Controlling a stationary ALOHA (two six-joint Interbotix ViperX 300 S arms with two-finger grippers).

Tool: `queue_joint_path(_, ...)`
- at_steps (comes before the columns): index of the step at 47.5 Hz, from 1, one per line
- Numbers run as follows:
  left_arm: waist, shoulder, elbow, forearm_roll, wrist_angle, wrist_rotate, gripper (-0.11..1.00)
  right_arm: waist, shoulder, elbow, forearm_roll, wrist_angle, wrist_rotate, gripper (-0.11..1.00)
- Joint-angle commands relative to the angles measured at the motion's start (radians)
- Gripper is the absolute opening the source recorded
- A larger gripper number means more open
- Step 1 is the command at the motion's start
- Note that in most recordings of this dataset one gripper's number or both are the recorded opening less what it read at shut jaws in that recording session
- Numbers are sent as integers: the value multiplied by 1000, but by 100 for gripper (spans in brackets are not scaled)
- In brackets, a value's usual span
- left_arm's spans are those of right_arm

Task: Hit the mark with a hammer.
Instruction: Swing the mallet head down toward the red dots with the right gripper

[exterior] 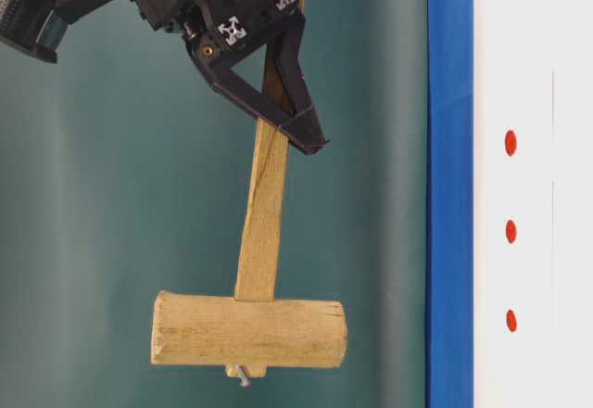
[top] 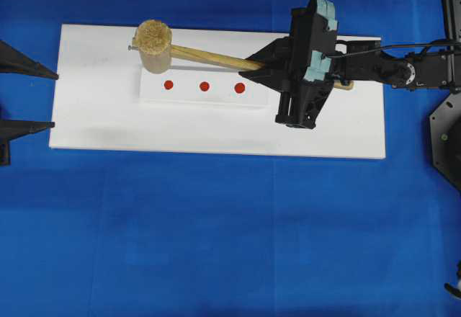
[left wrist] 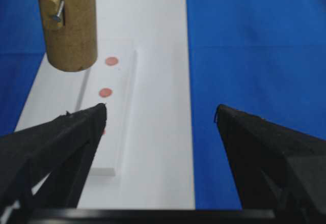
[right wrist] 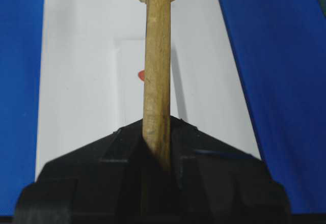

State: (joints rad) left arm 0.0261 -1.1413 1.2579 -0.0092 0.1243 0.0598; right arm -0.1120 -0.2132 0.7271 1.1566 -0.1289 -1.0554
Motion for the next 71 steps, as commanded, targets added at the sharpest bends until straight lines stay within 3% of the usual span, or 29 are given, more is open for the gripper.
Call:
queue_joint_path(1, 0, 11, -9, -2, -6, 0, 85, -2, -6, -34, 3, -9, 3, 1)
queue_joint_path(10, 0, 11, -9, -2, -5, 0, 85, -2, 51, -29, 14, -3, 3, 1)
queue_joint_path(21, 0, 11, -8, -2, -6, 0, 85, -3, 225, -18, 72, 18, 2, 1)
queue_joint_path(36, 0, 11, -8, -2, -6, -2, 85, -3, 215, -21, 78, 17, 0, 1)
queue_joint_path(48, 0, 11, -6, -2, -6, -2, 85, 15, 74, -15, 74, 14, -8, 1)
queue_joint_path(61, 0, 11, -6, -3, -6, 0, 85, 18, -143, 143, 74, -80, 0, 1)
queue_joint_path(71, 0, 11, -6, -2, -9, 0, 85, 31, -156, 163, 78, -72, 0, 1)
